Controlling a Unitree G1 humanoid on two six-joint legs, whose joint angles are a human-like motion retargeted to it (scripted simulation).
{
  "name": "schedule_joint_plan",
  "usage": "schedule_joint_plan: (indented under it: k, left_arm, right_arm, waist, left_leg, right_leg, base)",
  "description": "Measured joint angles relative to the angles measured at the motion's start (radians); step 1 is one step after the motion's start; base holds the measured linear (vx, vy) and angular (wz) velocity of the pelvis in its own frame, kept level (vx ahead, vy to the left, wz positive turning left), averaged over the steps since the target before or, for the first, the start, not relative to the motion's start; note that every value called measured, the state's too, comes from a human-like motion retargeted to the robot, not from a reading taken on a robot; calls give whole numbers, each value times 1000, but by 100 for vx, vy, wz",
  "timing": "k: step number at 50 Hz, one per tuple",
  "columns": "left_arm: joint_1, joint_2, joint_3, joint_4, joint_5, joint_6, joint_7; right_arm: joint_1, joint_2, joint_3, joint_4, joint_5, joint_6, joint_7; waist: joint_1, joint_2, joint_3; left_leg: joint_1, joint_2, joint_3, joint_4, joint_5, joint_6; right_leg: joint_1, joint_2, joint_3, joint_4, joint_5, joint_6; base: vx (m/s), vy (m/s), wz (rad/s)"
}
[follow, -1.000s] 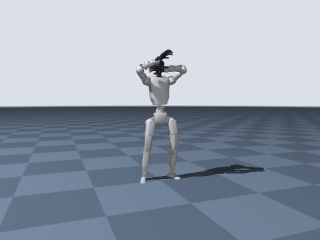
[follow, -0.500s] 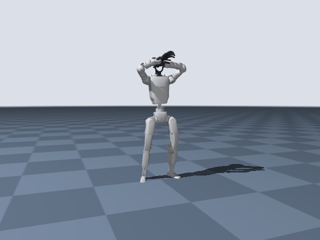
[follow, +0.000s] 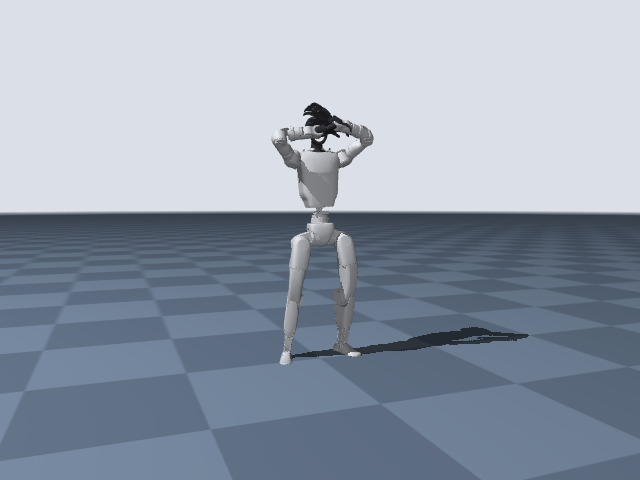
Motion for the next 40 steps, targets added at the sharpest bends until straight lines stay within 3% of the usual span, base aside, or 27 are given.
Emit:
schedule_joint_plan:
  k: [3, 6, 11, 15, 17, 23, 28, 32, 35, 40]
  left_arm:
    - [-18, 3, -45, 203, -8, 28, -34]
    - [-19, 8, -159, 261, 16, 28, -142]
    - [67, 48, -206, -58, 145, -58, -244]
    - [28, 36, -206, -316, 293, -61, -158]
    - [-2, 28, -187, -326, 294, -39, -70]
    - [-43, 38, -60, 16, 190, 17, 66]
    - [-74, 56, -191, 273, 116, 26, -87]
    - [19, 76, -206, 92, 167, -58, -220]
    - [30, 65, -206, -171, 267, -102, -218]
    - [-67, -11, -205, -289, 289, -67, -49]
  right_arm:
    - [43, 26, -87, -144, 83, -49, -15]
    - [27, 60, -153, -143, 86, -69, -83]
    - [-137, 100, -69, 128, -121, -38, -272]
    - [-172, 92, 4, 318, -192, -1, -219]
    - [-146, 73, 25, 337, -216, 1, -158]
    - [-75, 20, 53, 85, -266, -47, -76]
    - [-17, 44, -81, -117, -144, -76, -150]
    - [-51, 71, -89, 7, -92, -94, -293]
    - [-62, 76, -54, 188, -97, -78, -336]
    - [-3, 13, -11, 255, -178, -49, -176]
  waist:
    - [1, 3, -1]
    - [-1, 2, -5]
    - [9, 43, -17]
    - [-1, 28, -13]
    - [-8, 8, -7]
    - [3, 5, 4]
    - [4, 15, 4]
    - [30, 63, -6]
    - [34, 74, -32]
    - [10, 4, -11]
  left_leg:
    - [1, -3, 5, -1, 0, 9]
    - [0, -3, 11, -1, 0, 13]
    - [-5, 3, 20, -3, 0, 5]
    - [-8, 6, 21, -4, 1, -5]
    - [-8, 6, 20, -5, 1, -7]
    - [-4, 0, 20, -5, 2, 2]
    - [-3, -3, 26, -4, 1, 15]
    - [-4, 0, 30, -5, 1, 13]
    - [-12, 3, 29, -5, 2, 5]
    - [-11, 2, 18, -4, 1, -5]
  right_leg:
    - [-2, -3, 4, 0, 0, 6]
    - [-9, -3, 12, 1, 1, 6]
    - [-23, 2, 24, 4, 6, -2]
    - [-28, 6, 27, 6, 9, -9]
    - [-27, 6, 26, 6, 9, -10]
    - [-23, 1, 24, 5, 9, 3]
    - [-26, -3, 28, 5, 9, 12]
    - [-31, 0, 34, 6, 12, 7]
    - [-38, 3, 34, 7, 15, 3]
    - [-29, 2, 23, 7, 11, -1]
  base:
    - [0, 0, 0]
    - [0, 0, 0]
    - [0, 0, 0]
    - [0, 0, 0]
    - [0, 0, 0]
    - [0, 0, 0]
    - [0, 0, 0]
    - [0, 0, 0]
    - [0, 0, 0]
    - [0, 0, 0]
